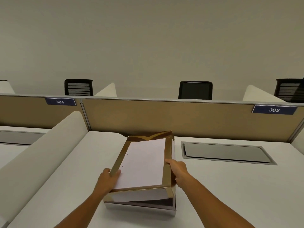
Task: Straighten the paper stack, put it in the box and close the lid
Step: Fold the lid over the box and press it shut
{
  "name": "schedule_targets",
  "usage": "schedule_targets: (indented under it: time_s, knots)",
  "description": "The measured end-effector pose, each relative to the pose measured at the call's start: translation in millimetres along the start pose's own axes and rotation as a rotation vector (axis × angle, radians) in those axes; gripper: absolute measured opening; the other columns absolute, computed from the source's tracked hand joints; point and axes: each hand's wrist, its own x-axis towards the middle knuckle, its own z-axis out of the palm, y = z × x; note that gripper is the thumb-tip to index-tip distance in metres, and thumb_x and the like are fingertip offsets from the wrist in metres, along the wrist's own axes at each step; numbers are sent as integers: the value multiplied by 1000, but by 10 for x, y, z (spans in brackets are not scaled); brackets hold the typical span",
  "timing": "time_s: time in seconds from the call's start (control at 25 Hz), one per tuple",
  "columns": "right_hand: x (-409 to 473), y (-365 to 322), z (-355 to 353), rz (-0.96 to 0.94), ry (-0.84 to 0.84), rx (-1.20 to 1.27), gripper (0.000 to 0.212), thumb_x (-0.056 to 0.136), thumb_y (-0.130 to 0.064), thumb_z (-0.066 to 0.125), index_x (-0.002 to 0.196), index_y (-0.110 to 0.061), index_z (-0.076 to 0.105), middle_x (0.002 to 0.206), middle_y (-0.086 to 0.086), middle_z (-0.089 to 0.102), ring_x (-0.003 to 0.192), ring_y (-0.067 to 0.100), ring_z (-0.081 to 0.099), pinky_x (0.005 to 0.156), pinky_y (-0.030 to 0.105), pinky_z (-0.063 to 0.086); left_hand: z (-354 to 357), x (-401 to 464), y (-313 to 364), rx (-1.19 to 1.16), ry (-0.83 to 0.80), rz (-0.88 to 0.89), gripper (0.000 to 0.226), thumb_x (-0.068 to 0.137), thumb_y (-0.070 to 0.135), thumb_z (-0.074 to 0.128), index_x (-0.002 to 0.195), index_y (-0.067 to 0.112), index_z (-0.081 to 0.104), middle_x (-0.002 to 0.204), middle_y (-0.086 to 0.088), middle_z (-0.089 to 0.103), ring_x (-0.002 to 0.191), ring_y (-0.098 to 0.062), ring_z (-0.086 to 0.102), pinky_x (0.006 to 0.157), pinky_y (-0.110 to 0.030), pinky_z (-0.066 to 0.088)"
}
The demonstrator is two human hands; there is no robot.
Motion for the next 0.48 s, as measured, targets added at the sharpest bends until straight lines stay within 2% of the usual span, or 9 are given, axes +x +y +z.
schedule_targets:
  time_s: [0.08, 0.16, 0.24, 0.32, 0.4, 0.48]
  knots:
    - [18, 51, -23, -3, 0, -68, 30, 93, -41, 61, 103, -13, 57, 98, 10, 67, 87, 27, 66, 77, 38, 58, 16, 80, -13, 16, -77, -96, 66, 94, 53, 47, 142, 10, 33, 145, -16, 45, 125, -35, 51, 103, -48, 45]
    - [30, 113, -38, -16, 14, -187, 34, 95, -43, 55, 103, -11, 56, 102, 12, 66, 93, 29, 66, 87, 43, 59, 45, 119, -8, 29, -98, -72, 55, 97, 49, 43, 136, 10, 41, 138, -15, 52, 111, -27, 54, 102, -45, 45]
    - [24, 174, -41, -34, 30, -299, 36, 98, -46, 46, 104, -12, 53, 99, 9, 63, 91, 27, 65, 88, 43, 59, 61, 106, 3, 39, -95, -41, 46, 99, 44, 42, 128, 9, 47, 127, -12, 58, 99, -20, 53, 97, -40, 47]
    - [-12, 223, -35, -60, 37, -384, 41, 100, -47, 39, 116, -12, 52, 98, 5, 59, 89, 23, 62, 86, 38, 59, 59, 78, 6, 38, -88, -36, 41, 100, 41, 43, 125, 9, 49, 117, -9, 59, 95, -19, 53, 91, -36, 47]
    - [-49, 271, -27, -93, 35, -475, 48, 101, -48, 36, 131, -12, 49, 113, 6, 60, 99, 24, 61, 89, 36, 57, 50, 40, -11, 48, -75, -25, 38, 100, 39, 44, 123, 9, 50, 107, -4, 57, 92, -18, 55, 85, -33, 47]
    - [-57, 319, -23, -122, 46, -541, 52, 102, -47, 35, 139, -12, 44, 137, 9, 54, 118, 29, 57, 98, 40, 53, 48, 8, -34, 60, -61, -11, 36, 100, 37, 45, 122, 9, 51, 104, -3, 57, 89, -18, 57, 80, -30, 48]
